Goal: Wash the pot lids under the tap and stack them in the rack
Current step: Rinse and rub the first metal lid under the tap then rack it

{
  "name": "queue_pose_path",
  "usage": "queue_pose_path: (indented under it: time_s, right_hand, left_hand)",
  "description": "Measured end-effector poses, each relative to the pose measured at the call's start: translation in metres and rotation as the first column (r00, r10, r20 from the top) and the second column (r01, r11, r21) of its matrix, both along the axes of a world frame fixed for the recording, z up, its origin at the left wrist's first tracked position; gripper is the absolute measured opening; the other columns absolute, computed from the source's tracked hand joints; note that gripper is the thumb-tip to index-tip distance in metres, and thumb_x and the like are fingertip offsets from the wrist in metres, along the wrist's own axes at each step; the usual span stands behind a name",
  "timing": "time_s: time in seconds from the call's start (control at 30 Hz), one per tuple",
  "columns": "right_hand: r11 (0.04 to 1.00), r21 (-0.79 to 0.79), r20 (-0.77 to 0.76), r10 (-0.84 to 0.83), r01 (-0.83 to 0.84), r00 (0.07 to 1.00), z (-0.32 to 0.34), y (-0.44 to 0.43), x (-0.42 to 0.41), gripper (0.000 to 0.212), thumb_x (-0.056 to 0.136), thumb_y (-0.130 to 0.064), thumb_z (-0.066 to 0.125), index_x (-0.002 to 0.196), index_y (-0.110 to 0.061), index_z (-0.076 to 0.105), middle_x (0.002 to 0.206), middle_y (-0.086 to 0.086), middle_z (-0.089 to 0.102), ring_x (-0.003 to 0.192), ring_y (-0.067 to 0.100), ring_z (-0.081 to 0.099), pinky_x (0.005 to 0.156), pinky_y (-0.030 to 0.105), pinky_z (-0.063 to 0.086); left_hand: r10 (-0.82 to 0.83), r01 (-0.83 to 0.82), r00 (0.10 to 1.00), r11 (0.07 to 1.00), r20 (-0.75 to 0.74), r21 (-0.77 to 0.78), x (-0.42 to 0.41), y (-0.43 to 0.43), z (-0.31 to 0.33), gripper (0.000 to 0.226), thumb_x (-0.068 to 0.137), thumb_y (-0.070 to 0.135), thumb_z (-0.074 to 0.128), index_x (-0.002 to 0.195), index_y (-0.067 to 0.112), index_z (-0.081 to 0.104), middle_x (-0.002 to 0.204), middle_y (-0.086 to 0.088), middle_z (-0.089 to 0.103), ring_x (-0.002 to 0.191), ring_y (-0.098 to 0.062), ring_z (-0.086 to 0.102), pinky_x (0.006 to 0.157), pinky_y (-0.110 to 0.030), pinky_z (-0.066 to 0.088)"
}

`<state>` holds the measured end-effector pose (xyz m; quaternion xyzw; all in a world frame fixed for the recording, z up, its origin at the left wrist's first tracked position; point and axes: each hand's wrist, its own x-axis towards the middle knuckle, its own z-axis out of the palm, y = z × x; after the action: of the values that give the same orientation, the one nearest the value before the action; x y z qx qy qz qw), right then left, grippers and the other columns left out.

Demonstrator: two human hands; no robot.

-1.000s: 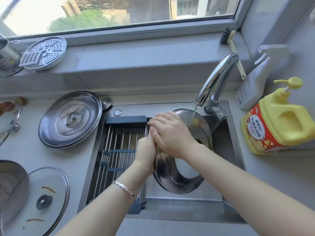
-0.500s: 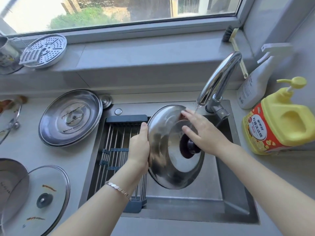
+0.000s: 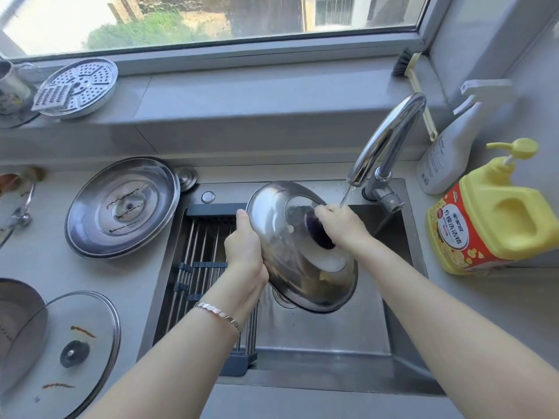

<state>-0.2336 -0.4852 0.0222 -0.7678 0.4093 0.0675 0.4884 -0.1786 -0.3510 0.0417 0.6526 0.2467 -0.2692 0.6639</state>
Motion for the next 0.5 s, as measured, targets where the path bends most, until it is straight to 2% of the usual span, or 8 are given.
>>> queue_pose_path:
  time_s: [0.1,0.17,0.2,0.33,0.4,0.43,0.47,0.5]
  right_hand:
    - [0.921,0.388,0.134,-0.023,-0.031,0.991,-0.005,-0.011,-0.014,0.026,0.091,-0.040,0.051,0.073,-0.022,0.056,0.069,-0.002,0.049,0.047,0.011,0.047,0.042,0.016,0.039]
    - [0.846,0.533,0.257,-0.137,-0.022,0.957,-0.011,-0.015,-0.024,0.019,0.092,-0.034,0.052,0.086,-0.019,0.062,0.065,-0.002,0.051,0.042,0.004,0.050,0.041,0.011,0.040]
    - [0.838,0.545,0.292,-0.183,-0.007,0.939,-0.014,-0.014,-0.026,0.020,0.093,-0.031,0.051,0.088,-0.016,0.062,0.061,-0.002,0.050,0.040,0.002,0.050,0.040,0.010,0.039]
    - [0.903,0.355,0.177,-0.320,0.243,0.931,-0.015,-0.009,-0.017,0.037,0.097,-0.033,0.045,0.066,-0.014,0.053,0.035,-0.004,0.044,0.024,0.006,0.036,0.029,0.013,0.027]
    - [0.908,0.309,0.135,-0.335,0.281,0.933,-0.012,-0.009,-0.013,0.041,0.098,-0.032,0.040,0.061,-0.015,0.047,0.045,0.001,0.045,0.027,0.010,0.037,0.033,0.014,0.028]
    - [0.939,0.255,0.128,-0.271,0.232,0.954,-0.008,-0.005,-0.012,0.040,0.098,-0.032,0.036,0.063,-0.015,0.045,0.054,0.005,0.047,0.033,0.013,0.041,0.038,0.017,0.033]
    - [0.977,0.149,0.115,-0.171,0.153,0.979,-0.005,-0.001,-0.012,0.038,0.099,-0.031,0.032,0.068,-0.014,0.047,0.066,0.011,0.051,0.043,0.018,0.050,0.047,0.022,0.039]
    - [0.999,-0.022,0.089,-0.044,0.046,0.995,-0.006,0.003,-0.012,0.036,0.100,-0.029,0.026,0.079,-0.011,0.051,0.081,0.017,0.055,0.062,0.027,0.058,0.060,0.027,0.042]
  left_hand:
    - [-0.012,0.012,1.000,1.000,0.003,0.015,0.008,0.008,-0.006,0.044,0.093,0.046,0.044,0.092,0.007,0.065,0.074,-0.011,0.073,0.064,-0.022,0.069,0.064,-0.034,0.059]
    - [0.005,-0.005,0.999,1.000,-0.034,0.013,0.012,0.014,-0.011,0.041,0.093,0.046,0.045,0.096,0.011,0.066,0.083,-0.006,0.072,0.071,-0.019,0.067,0.067,-0.030,0.055]
    - [0.011,-0.010,0.999,1.000,-0.053,0.005,0.012,0.015,-0.013,0.039,0.093,0.045,0.045,0.094,0.013,0.066,0.087,-0.005,0.071,0.075,-0.019,0.066,0.070,-0.031,0.054]
    - [0.025,-0.028,0.996,0.999,-0.090,-0.031,0.007,0.012,-0.015,0.037,0.093,0.046,0.046,0.089,0.015,0.065,0.087,-0.005,0.071,0.073,-0.019,0.065,0.067,-0.031,0.053]
    - [0.022,-0.025,0.998,0.999,-0.057,-0.046,0.004,0.010,-0.011,0.036,0.094,0.043,0.045,0.089,0.012,0.062,0.068,-0.004,0.071,0.058,-0.016,0.066,0.058,-0.026,0.056]
    - [0.022,-0.024,0.999,0.999,-0.044,-0.048,0.004,0.009,-0.008,0.035,0.095,0.041,0.044,0.087,0.012,0.060,0.056,-0.003,0.069,0.048,-0.014,0.065,0.049,-0.022,0.054]
    - [0.025,-0.026,0.999,0.999,-0.036,-0.045,0.004,0.008,-0.006,0.035,0.096,0.041,0.043,0.086,0.011,0.059,0.050,-0.002,0.067,0.044,-0.013,0.064,0.044,-0.021,0.052]
    - [0.027,-0.028,0.999,0.999,-0.029,-0.033,0.005,0.007,-0.006,0.036,0.095,0.042,0.044,0.089,0.010,0.060,0.055,-0.003,0.068,0.048,-0.015,0.065,0.046,-0.022,0.053]
